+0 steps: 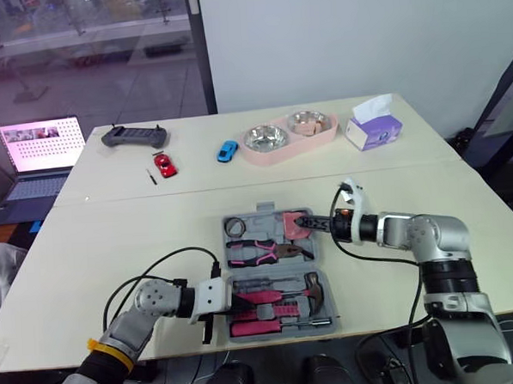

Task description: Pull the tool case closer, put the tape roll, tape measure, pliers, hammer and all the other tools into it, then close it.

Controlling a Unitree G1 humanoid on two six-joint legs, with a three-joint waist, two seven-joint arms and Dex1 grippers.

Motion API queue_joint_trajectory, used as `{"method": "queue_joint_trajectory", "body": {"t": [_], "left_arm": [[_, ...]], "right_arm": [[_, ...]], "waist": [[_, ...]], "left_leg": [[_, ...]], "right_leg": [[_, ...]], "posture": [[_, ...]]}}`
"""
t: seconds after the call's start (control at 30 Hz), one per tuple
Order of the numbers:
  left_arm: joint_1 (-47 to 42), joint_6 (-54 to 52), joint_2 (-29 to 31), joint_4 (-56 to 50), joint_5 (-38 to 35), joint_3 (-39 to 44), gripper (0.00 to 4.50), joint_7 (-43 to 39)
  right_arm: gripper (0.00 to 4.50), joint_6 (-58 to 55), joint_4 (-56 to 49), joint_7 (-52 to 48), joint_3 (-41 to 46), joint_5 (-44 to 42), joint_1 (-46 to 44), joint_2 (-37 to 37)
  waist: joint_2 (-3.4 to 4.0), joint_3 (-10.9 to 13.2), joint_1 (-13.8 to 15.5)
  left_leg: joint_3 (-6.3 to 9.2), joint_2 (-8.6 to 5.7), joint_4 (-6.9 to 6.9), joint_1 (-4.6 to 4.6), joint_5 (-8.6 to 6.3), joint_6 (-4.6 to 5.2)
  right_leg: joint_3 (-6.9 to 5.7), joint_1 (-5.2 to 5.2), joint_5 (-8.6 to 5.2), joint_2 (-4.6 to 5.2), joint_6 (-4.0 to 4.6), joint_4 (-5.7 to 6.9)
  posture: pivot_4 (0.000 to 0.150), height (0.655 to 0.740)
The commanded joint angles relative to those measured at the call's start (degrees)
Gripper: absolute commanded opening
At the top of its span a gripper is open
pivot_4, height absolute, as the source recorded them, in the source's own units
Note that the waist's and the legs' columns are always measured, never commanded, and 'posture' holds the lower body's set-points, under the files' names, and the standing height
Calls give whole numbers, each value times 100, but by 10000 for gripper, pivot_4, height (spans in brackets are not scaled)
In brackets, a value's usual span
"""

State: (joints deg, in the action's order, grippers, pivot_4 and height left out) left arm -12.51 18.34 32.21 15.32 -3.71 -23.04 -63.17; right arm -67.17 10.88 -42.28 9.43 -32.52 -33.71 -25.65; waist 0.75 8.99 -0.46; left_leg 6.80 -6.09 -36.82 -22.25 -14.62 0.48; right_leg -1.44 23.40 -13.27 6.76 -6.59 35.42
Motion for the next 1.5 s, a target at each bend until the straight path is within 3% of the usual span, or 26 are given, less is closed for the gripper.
{"method": "queue_joint_trajectory", "body": {"t": [0.03, 0.4, 1.1, 1.23, 1.37, 1.5], "left_arm": [[40, -250, 124, 622, 491, -20, 0, 206], [-103, -345, 124, 602, 391, 140, 0, 340], [543, -1978, 107, -1070, -803, 1169, 0, 534], [968, -3104, 311, -1878, -2010, 1919, 0, 264], [1350, -3724, 750, -2050, -2852, 2602, 0, -278], [1402, -3872, 918, -1916, -3014, 2923, 0, -435]], "right_arm": [[43612, 39, -430, -326, 46, -357, -21, -101], [43612, 476, -434, -835, -315, -324, 4, -371], [43612, 1210, -48, -1376, -621, -185, -105, -475], [43612, 1252, -116, -1440, -727, -157, -72, -529], [43612, 1236, -304, -1572, -765, -227, -3, -612], [43612, 1154, -822, -1810, -792, -418, 209, -789]], "waist": [[0, 0, -3], [-2, 1, 9], [-16, 21, -21], [-28, 28, -22], [-29, 31, -33], [-30, 34, 0]], "left_leg": [[0, 0, 0, 0, 0, 0], [1, 0, 0, -1, 0, 0], [-1, -3, 22, -25, 0, -1], [-4, -3, 57, -29, 1, -2], [-3, 1, 68, -71, 11, -18], [-3, -3, 64, -79, 11, -18]], "right_leg": [[0, 0, 0, 0, 0, 0], [0, -1, -6, 3, -10, -2], [3, 29, 0, 1, -1, -17], [12, 55, 0, 4, 1, -19], [13, 108, -2, 1, 9, -11], [12, 108, -2, 4, 9, -18]], "posture": [[1500, 7400], [1500, 7400], [1500, 7400], [1500, 7400], [1500, 7400], [1500, 7400]]}}
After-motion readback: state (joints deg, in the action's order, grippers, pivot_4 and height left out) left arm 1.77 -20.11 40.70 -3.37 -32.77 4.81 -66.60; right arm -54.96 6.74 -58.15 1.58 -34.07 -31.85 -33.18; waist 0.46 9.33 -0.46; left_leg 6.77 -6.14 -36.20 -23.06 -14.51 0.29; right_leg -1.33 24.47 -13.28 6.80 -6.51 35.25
